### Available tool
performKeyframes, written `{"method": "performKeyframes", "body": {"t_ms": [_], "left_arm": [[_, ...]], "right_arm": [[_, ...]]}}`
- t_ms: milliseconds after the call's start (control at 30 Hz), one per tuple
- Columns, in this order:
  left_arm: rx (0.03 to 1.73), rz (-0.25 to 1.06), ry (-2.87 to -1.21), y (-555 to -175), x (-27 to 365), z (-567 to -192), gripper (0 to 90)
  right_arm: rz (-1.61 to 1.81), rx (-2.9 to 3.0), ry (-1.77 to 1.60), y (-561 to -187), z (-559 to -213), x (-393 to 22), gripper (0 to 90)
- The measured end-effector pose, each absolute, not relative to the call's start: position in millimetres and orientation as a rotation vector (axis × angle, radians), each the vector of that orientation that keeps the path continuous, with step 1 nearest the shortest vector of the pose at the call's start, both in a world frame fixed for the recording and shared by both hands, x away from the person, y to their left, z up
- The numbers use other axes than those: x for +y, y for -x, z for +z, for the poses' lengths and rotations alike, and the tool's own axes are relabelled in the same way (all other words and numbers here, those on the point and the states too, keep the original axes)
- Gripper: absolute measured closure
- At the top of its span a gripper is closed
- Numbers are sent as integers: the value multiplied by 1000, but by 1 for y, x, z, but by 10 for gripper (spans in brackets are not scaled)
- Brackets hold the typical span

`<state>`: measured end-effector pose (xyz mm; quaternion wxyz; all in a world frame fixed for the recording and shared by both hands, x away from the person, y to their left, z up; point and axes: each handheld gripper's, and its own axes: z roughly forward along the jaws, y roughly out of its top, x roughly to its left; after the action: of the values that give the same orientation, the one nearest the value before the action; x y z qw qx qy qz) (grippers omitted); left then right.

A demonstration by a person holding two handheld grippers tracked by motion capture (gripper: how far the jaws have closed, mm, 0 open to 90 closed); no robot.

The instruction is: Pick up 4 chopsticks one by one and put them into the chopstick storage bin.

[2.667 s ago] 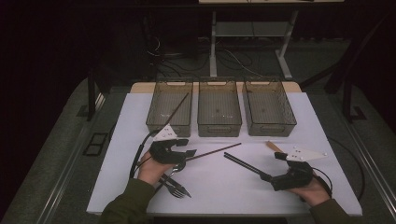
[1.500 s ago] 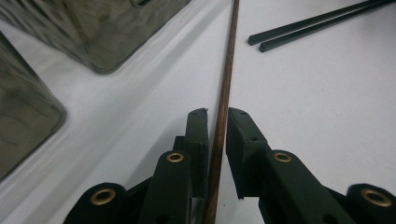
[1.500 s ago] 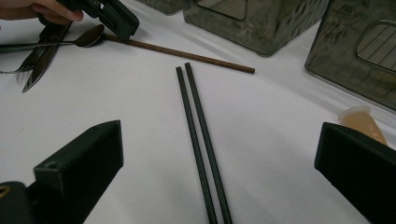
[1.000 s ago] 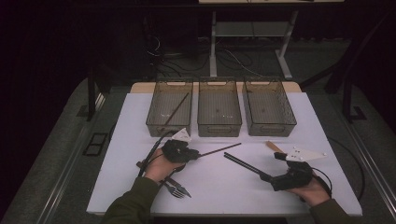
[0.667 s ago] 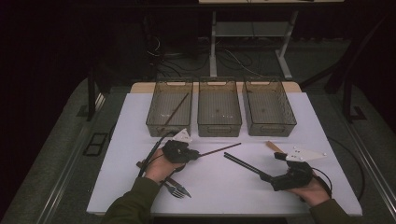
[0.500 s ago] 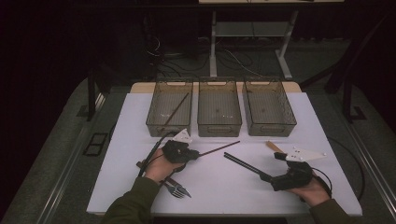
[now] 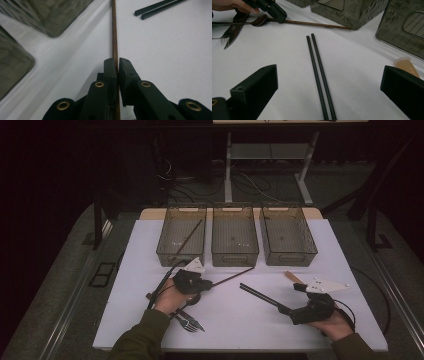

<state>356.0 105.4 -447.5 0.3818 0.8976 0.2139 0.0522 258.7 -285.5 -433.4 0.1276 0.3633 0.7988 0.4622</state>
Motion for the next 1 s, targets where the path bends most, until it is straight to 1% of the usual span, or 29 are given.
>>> {"method": "performKeyframes", "body": {"t_ms": [633, 1000], "left_arm": [[537, 153, -2233, -350, 118, -433, 844], [524, 140, -2223, -341, 125, -424, 844]], "right_arm": [[1347, 2323, -1056, -258, -433, -286, 12], [1348, 2323, -1054, -258, -433, -286, 12]]}}
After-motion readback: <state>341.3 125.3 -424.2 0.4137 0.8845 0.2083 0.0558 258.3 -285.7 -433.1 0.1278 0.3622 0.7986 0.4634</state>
